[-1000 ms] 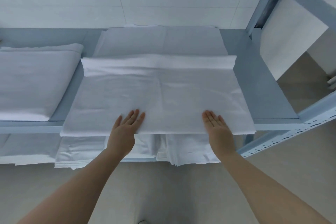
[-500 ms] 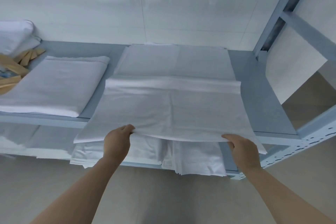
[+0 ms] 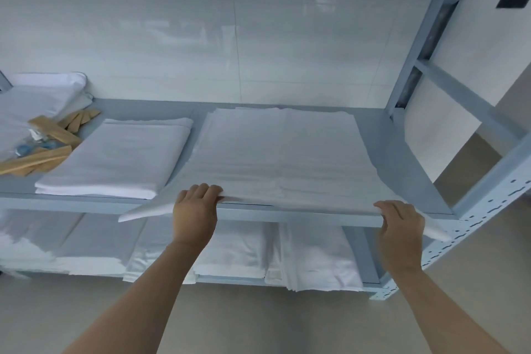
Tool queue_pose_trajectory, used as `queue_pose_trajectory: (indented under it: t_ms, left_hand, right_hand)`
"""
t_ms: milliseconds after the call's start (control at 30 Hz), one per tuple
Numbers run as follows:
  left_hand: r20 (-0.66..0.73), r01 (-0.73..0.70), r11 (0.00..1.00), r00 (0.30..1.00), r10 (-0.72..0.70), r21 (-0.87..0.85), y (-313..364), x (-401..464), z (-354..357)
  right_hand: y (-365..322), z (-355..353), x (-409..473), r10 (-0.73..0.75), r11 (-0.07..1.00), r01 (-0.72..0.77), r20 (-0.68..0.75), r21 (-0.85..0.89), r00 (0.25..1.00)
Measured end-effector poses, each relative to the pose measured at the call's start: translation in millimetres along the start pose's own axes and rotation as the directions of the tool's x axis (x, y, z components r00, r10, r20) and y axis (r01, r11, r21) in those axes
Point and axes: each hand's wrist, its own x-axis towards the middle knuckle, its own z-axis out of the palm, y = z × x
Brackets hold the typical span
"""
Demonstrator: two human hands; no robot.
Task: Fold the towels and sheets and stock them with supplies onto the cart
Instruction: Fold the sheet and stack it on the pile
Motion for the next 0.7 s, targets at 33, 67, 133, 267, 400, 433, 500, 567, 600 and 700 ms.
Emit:
queue_pose_trajectory:
  t_ms: [33, 67, 133, 267, 400, 433, 500, 567, 600, 700]
  left_hand:
    - [-0.036, -0.03, 1.0, 0.999, 0.03, 0.006, -3, 3, -8]
    - [-0.067, -0.058, 0.998, 0.996, 0.059, 0.013, -7, 7, -16]
    - [-0.115, -0.109, 0.994, 0.987, 0.112, 0.028, -12, 15, -32]
    - [-0.176, -0.21, 0.976, 0.96, 0.218, 0.064, -17, 31, -59]
    - [-0.222, -0.317, 0.943, 0.917, 0.331, 0.097, -21, 50, -77]
    - [-0.231, -0.334, 0.937, 0.908, 0.348, 0.102, -22, 57, -80]
    - [-0.243, -0.353, 0.93, 0.897, 0.368, 0.105, -21, 73, -83]
    - [-0.243, -0.358, 0.928, 0.896, 0.371, 0.098, -19, 89, -80]
    - [-0.242, -0.357, 0.93, 0.897, 0.369, 0.092, -18, 97, -77]
    - [-0.233, -0.341, 0.937, 0.907, 0.35, 0.08, -19, 122, -60]
  right_hand:
    - [-4, -4, -1, -0.009, 1.0, 0.009, -0.032, -0.015, 0.999]
    - [-7, -8, 0, -0.024, 0.999, 0.022, -0.063, -0.035, 0.998]
    - [-14, -19, 2, -0.075, 0.994, 0.066, -0.109, -0.084, 0.991]
    - [-22, -43, 21, -0.198, 0.971, 0.169, -0.175, -0.166, 0.964]
    - [-26, -64, 41, -0.243, 0.952, 0.184, -0.236, -0.245, 0.941]
    - [-27, -68, 48, -0.24, 0.951, 0.175, -0.252, -0.255, 0.938]
    - [-31, -73, 66, -0.241, 0.952, 0.173, -0.266, -0.253, 0.933]
    - [-35, -72, 84, -0.239, 0.959, 0.184, -0.265, -0.214, 0.934]
    - [-39, -69, 91, -0.225, 0.966, 0.181, -0.259, -0.185, 0.939]
    - [-44, -54, 111, -0.136, 0.983, 0.104, -0.218, -0.15, 0.967]
